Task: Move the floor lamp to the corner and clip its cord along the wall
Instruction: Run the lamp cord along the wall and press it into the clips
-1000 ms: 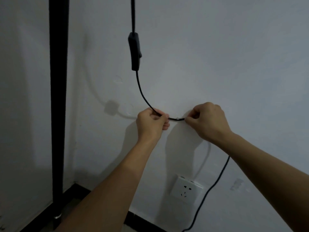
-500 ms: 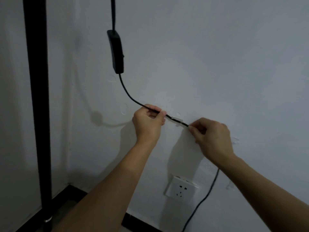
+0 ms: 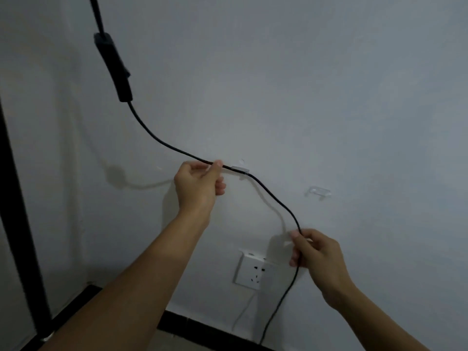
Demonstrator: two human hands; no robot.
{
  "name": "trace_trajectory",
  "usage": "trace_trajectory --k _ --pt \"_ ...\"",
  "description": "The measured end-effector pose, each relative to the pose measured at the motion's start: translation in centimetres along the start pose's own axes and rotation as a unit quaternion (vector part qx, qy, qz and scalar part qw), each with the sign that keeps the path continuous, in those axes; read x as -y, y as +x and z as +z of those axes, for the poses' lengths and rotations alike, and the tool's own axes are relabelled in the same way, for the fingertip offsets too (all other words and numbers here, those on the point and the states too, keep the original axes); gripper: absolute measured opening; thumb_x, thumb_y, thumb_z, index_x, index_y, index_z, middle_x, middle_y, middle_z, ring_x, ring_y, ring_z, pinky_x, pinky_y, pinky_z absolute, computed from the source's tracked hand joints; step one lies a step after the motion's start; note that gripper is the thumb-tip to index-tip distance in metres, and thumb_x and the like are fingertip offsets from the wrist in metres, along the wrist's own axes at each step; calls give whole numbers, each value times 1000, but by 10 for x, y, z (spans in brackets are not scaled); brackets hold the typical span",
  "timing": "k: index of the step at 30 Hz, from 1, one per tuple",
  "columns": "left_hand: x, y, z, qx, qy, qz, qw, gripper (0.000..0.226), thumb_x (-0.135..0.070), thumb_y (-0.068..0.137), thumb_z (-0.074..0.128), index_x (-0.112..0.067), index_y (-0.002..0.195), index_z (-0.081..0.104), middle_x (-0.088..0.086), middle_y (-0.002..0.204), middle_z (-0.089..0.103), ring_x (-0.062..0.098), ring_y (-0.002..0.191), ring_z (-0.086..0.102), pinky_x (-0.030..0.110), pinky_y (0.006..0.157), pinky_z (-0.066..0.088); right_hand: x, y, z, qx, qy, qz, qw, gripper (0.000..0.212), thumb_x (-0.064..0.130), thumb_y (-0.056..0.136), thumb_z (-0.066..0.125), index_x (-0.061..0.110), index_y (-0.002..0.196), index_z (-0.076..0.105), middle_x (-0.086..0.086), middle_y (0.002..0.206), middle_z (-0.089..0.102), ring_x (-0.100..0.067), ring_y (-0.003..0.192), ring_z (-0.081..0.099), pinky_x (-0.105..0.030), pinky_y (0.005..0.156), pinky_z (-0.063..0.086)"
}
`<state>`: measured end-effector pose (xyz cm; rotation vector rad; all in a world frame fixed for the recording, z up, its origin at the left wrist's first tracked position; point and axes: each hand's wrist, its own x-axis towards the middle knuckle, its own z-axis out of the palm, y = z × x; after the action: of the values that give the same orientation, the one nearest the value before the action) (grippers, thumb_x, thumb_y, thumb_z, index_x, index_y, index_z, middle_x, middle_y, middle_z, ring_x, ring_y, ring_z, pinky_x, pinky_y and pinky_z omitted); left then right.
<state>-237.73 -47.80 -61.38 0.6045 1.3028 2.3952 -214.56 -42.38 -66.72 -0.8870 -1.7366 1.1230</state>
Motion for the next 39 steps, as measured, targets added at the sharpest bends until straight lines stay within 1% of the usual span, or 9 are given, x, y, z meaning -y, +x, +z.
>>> trace_trajectory --k 5,10,14,18,20,22,25,30,39 --pt "25 -35 15 108 111 -103 982 32 -41 84 65 -11 71 65 -5 44 56 10 38 51 20 34 36 3 2 -11 -15 -89 -31 995 30 28 98 54 12 81 73 1 49 54 -10 44 51 -24 45 47" --pt "14 -41 40 169 135 -97 972 28 -29 84 68 -4 73 66 -1 44 58 9 35 50 20 33 37 9 2 -11 61 -270 -115 954 43 36 95 58 6 65 60 5 51 42 -8 47 36 -28 51 33" --pt "15 -45 47 128 139 -71 979 25 -15 86 65 -2 64 61 5 49 59 12 33 52 22 35 42 20 7 -27 119 -224 -71 965 26 34 93 62 14 79 72 9 48 52 -2 45 43 -17 47 36" --pt "18 -48 46 59 138 30 988 23 -21 84 68 -12 69 54 2 53 56 12 35 52 23 36 42 31 17 -61 -27 -105 -40 993 21 22 85 72 7 71 74 5 49 57 -8 45 45 -17 40 35" --pt "25 -59 44 50 234 172 956 23 -24 81 70 -17 76 49 -7 55 46 13 44 47 28 44 40 34 19 -71 -86 -130 -66 986 25 24 84 74 6 66 72 6 48 55 -6 44 44 -19 44 36" --pt "29 -70 48 113 321 305 889 14 -22 81 68 -20 83 55 -9 57 44 18 52 46 33 53 44 37 20 -69 -104 -159 -92 977 28 27 84 73 6 65 71 -1 50 57 -7 46 45 -24 48 38" --pt "32 -75 61 217 411 361 808 22 -23 84 63 -21 107 64 1 87 61 29 72 61 41 66 53 41 21 -57 -117 -172 -121 971 29 28 85 72 10 62 69 -14 58 63 -11 51 50 -30 52 43" --pt "34 -72 70 201 403 358 818 19 -29 84 65 -18 100 66 5 89 63 31 76 61 41 67 52 47 27 -48 -158 -141 -127 969 27 27 86 71 10 66 70 -9 63 67 -14 57 56 -33 56 48" --pt "32 -73 84 150 384 355 839 25 -37 86 64 -13 79 60 2 70 63 27 64 57 38 55 48 54 30 -43 -174 -100 -138 970 15 25 86 72 24 71 72 10 59 68 1 56 61 -11 52 47"
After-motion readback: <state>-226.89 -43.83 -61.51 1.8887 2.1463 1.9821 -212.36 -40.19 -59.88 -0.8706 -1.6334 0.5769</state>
